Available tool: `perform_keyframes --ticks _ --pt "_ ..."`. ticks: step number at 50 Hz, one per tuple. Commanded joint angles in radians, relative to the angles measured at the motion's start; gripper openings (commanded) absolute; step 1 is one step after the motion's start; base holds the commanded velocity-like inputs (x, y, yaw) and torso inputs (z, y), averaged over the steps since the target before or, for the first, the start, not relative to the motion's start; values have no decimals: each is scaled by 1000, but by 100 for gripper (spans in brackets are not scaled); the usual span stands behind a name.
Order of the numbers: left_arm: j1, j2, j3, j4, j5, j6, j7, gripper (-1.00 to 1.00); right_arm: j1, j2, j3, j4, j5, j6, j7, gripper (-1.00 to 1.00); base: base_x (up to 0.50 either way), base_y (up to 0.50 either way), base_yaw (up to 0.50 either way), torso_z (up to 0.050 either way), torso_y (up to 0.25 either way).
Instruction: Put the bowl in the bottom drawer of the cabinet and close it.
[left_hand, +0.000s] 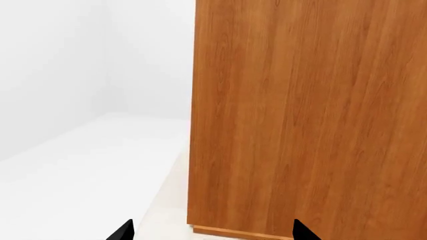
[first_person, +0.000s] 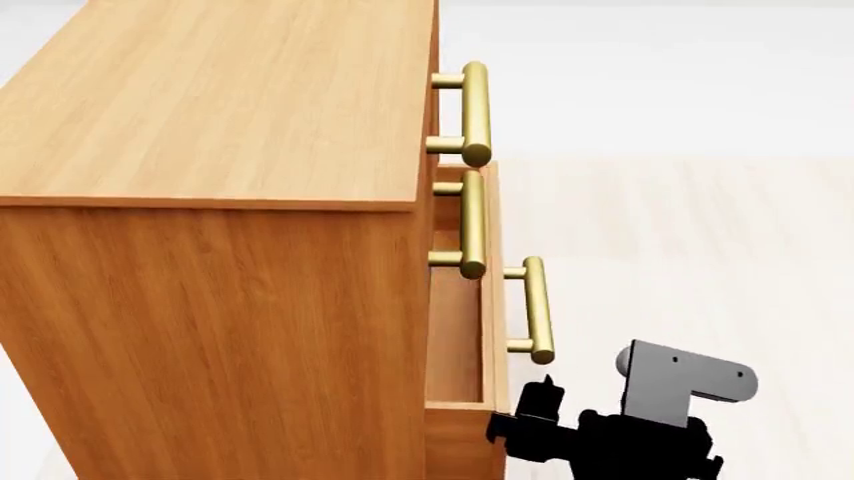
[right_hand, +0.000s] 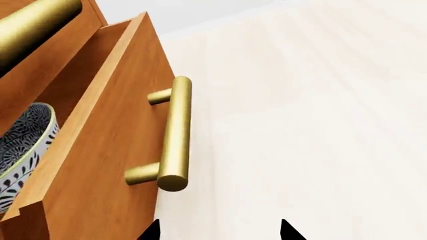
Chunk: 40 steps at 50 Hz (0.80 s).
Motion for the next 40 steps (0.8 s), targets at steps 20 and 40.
perform_keyframes --ticks 20,40 --pt "4 -5 2 12 0 -5 -8 100 28 -24 -5 -6 -288 19 -64 100 10 0 3 -1 0" --pt "-2 -4 4 1 -3 2 -5 100 13 -34 -34 -46 -257 36 -63 100 5 0 2 -1 0"
